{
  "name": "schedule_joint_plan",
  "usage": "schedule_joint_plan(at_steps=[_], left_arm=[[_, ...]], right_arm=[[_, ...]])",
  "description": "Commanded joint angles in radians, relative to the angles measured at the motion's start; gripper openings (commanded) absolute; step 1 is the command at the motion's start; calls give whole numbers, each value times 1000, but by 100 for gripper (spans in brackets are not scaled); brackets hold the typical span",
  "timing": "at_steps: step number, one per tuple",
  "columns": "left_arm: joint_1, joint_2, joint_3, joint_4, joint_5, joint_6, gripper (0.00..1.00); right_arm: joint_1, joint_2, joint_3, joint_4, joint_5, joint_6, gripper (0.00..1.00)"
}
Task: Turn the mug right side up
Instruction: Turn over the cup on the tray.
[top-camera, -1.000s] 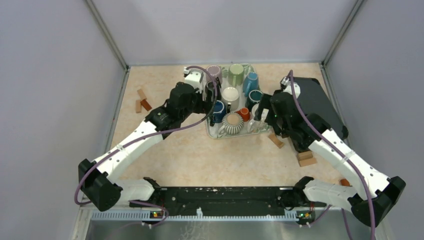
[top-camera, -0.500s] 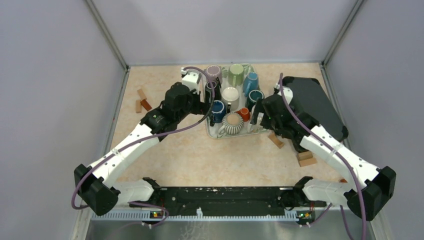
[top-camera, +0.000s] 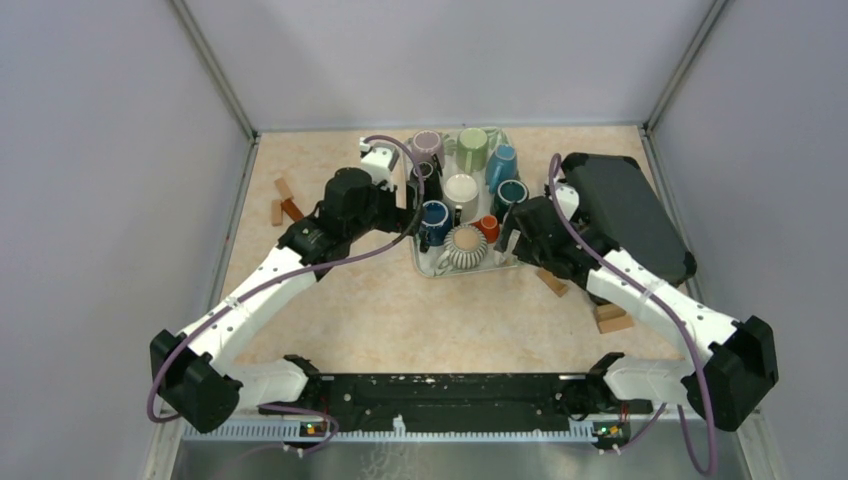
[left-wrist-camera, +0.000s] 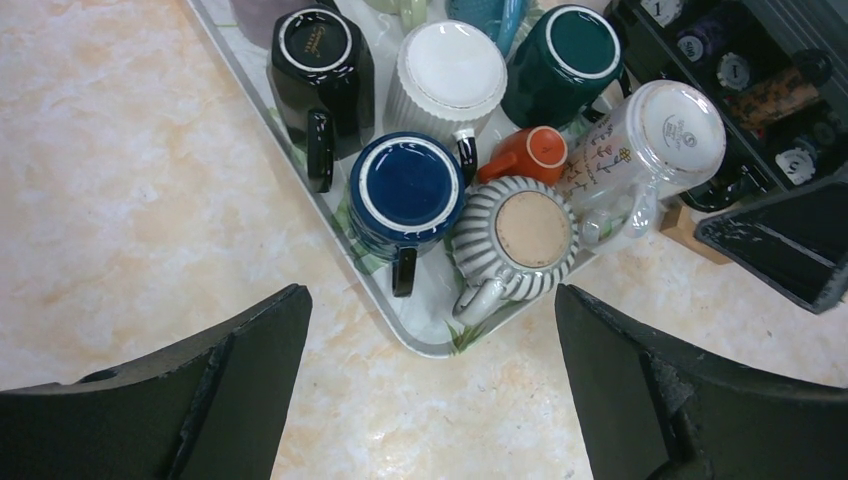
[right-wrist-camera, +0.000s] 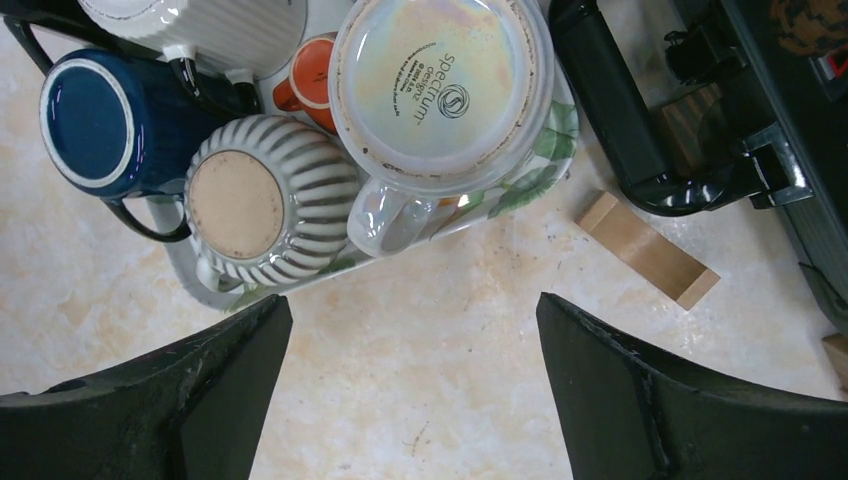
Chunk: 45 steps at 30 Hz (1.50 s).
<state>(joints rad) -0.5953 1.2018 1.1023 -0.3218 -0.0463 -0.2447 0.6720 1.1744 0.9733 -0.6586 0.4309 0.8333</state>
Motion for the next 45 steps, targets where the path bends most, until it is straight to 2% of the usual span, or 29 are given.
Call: schedule_joint_plan(at_steps=[1,5,13,26,36,45], left_arm=[[13,-2,-8,24,79,-19,98],[25,1,-11,25,95,-21,98],[43,-1,-24,29,120,-22,99],[93,-13,-46,33,166,-21,98],[123,-17,-66,44,209,-26,98],[140,-14,-76,56,245,-34,98]], right_arm=[[4,38,4,66,39,81,91],[5,72,7,74,47,131,82],[6,156,19,80,30,204,72],[6,274,81,78,77,244,65],[5,290,70,66,100,225,58],[5,247,6,133,91,78,53]])
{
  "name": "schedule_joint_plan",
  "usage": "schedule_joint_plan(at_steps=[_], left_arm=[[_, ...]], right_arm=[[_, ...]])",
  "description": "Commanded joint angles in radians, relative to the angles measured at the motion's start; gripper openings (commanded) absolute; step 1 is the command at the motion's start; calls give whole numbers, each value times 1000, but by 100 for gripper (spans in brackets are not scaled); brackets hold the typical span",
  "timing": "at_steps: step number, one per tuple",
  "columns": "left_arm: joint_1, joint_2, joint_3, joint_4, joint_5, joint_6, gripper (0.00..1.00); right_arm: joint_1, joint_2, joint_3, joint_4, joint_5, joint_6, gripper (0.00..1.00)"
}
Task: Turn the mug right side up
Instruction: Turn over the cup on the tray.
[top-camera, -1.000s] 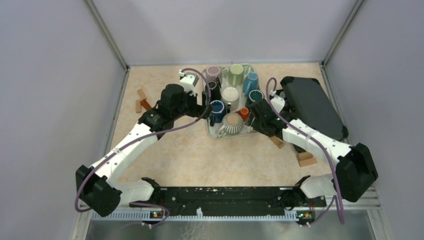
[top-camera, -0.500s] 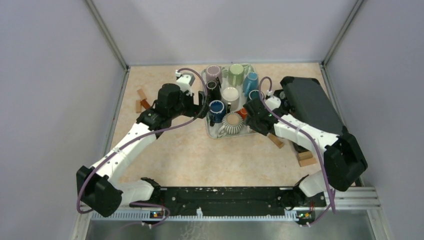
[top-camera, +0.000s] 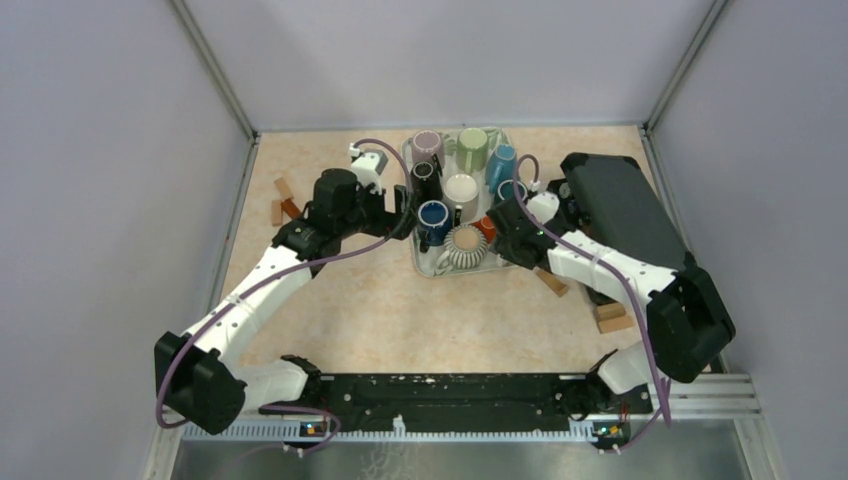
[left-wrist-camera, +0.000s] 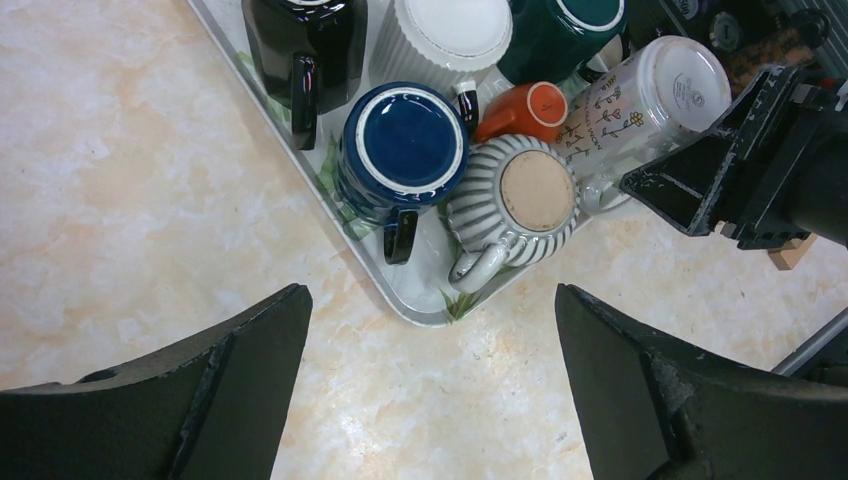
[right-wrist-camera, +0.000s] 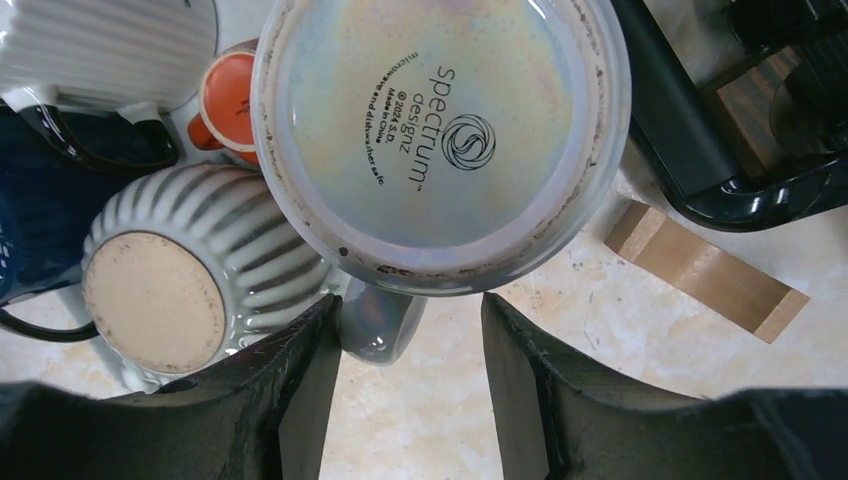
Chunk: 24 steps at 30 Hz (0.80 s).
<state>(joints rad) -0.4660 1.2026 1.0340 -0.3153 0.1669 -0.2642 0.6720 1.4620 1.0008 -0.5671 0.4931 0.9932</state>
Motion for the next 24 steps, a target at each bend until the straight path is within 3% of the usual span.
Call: schedule_joint_plan(at_steps=[1,16,24], left_arm=[[13,-15,-9,51,35,-15,98],[31,1,-12,64,89,-27,98],[35,8,-12,66,102,-27,99]], right_arm=[[5,-43,-23,43,31,-93,52],[-15,-51,-47,89,37,-175,31],[-44,-20,-33,114,20,-205,32]])
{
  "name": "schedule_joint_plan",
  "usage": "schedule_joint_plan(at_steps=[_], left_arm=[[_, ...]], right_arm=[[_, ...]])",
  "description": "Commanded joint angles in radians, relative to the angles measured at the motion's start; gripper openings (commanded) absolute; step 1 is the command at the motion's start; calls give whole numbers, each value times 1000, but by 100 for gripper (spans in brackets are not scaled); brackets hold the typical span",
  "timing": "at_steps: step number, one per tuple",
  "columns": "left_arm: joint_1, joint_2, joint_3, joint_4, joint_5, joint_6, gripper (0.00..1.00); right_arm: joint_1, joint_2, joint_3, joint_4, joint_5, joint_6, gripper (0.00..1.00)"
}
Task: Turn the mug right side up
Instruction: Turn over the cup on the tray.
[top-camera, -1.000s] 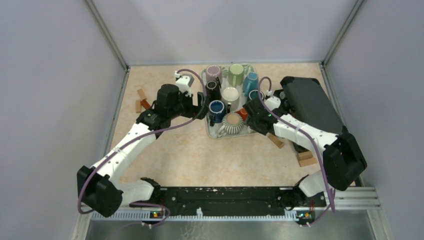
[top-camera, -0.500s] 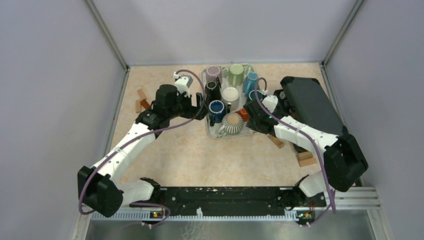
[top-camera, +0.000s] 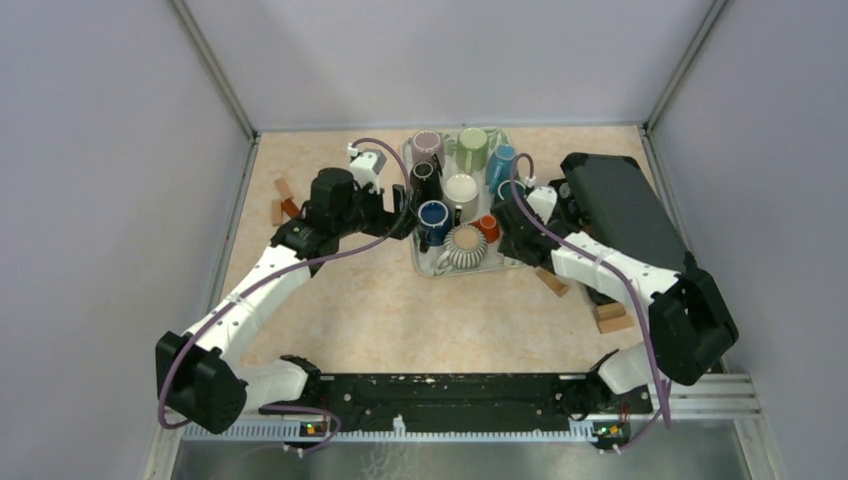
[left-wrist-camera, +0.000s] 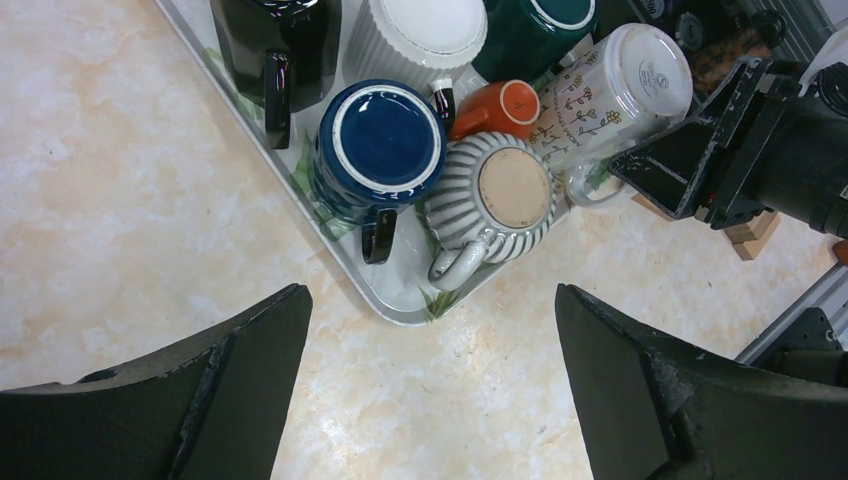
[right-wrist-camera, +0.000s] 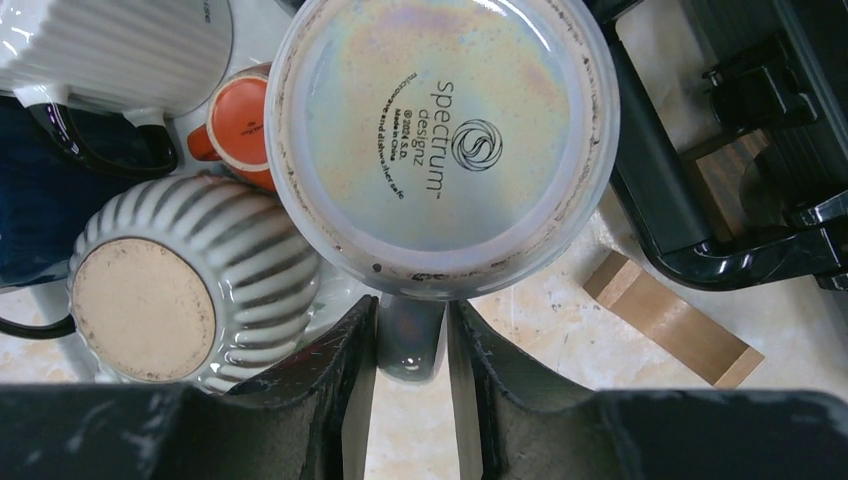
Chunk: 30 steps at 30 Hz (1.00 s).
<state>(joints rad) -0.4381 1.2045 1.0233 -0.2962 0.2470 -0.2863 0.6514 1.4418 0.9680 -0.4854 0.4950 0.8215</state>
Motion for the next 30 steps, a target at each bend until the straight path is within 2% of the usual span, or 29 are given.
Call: schedule_joint_plan(at_steps=[1,7,14,22,28,30], left_arm=[[8,6,-2,48,26,-5,98],[10,12,-3,50,38,-11,98],[14,22,-3,52,49,-15,98],[19,37,-1,51,71,-31,99],[19,43,-9,61,101,-80,98],[19,45,-19,78,122,-105,98]], right_arm=[[-26,3,-1,35,17,-36,32],[-33,23,3,51,9,-50,38],[-41,41,-3,71,-1,-56,37],[-42,66,-2,84,-18,-59,22],[-42,55,6,61,-8,-63,0],[-41,39,10,46,5,-66,0]])
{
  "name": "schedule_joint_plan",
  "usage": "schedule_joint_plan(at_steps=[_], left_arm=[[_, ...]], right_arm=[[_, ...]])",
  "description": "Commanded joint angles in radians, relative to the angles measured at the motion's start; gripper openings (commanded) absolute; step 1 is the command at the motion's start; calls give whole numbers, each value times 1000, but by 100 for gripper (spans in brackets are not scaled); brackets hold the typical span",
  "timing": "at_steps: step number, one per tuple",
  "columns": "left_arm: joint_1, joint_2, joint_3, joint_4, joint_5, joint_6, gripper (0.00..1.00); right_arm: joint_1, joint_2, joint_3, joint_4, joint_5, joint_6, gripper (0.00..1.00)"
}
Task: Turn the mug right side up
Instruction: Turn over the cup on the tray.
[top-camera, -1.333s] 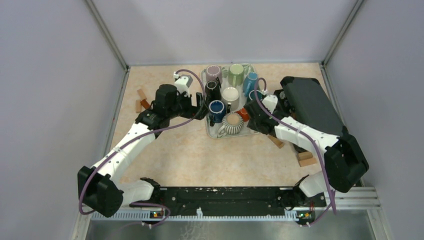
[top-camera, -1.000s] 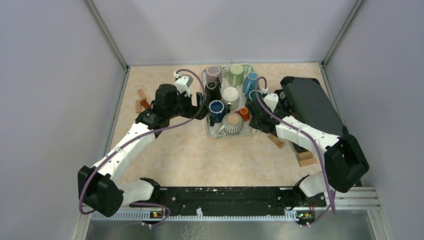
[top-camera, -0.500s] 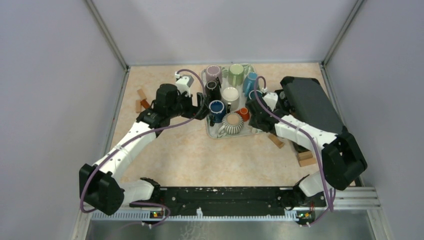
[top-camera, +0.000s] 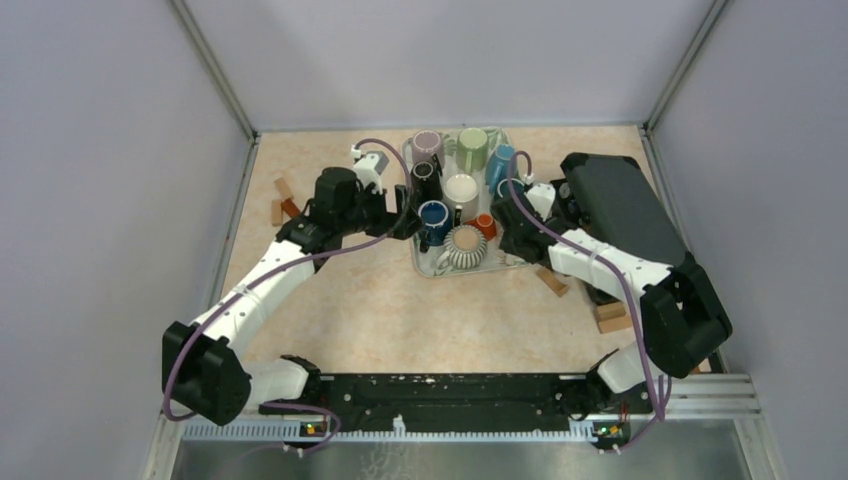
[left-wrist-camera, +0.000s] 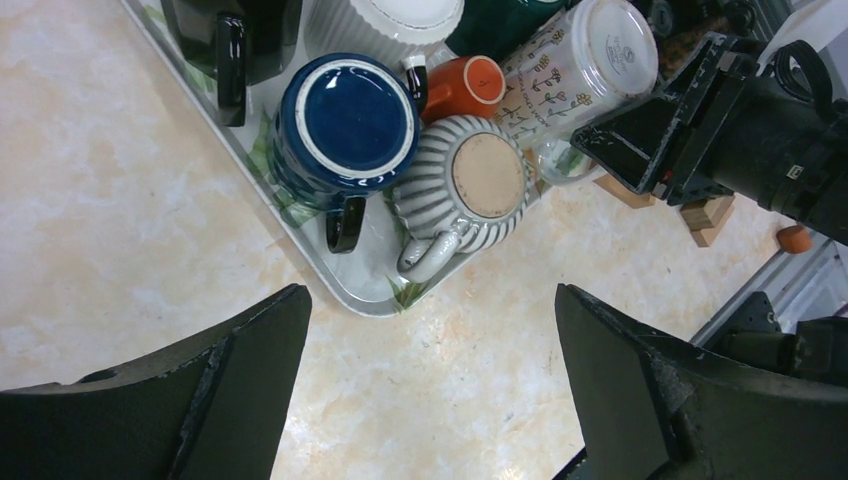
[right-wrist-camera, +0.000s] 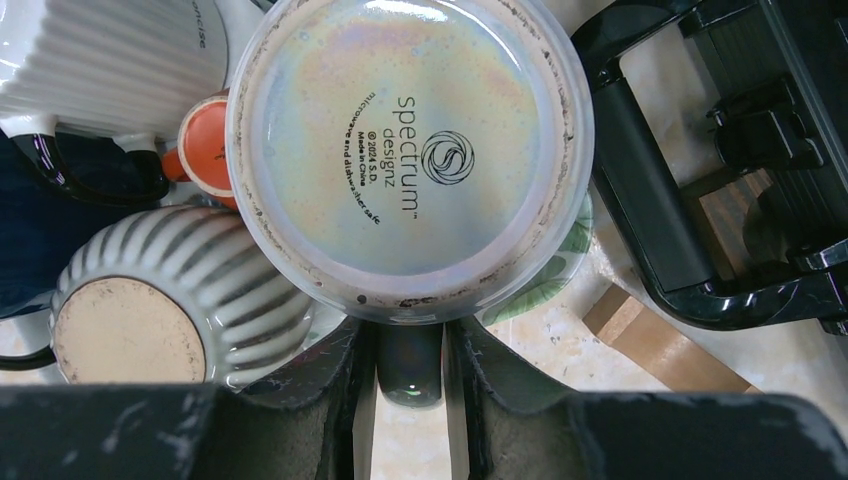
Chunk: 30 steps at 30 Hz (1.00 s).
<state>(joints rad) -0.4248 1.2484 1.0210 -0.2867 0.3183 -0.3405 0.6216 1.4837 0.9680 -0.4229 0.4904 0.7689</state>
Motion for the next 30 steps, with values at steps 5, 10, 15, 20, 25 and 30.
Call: schedule_joint_plan(at_steps=[5,10,15,20,25,30], left_arm=[[6,12,-42,128,122,-126,98],[6,29,-71,185,167,-198,98],[5,41,-126,277,240,-282,98],[6,63,-155,353,306,-347,99],[6,81,-179,407,350,-406,98],[5,83,-206,457,374,-459,99]], right_arm=[[-11,-66,9,-41,40,-26,0],[-11,-124,1,-45,46,-30,0],[-11,-177,-10,-37,47,-26,0],[-11,-219,-29,-28,41,-19,0],[-12,-255,-41,-8,41,-6,0],[-13,-279,-45,16,29,25,0]])
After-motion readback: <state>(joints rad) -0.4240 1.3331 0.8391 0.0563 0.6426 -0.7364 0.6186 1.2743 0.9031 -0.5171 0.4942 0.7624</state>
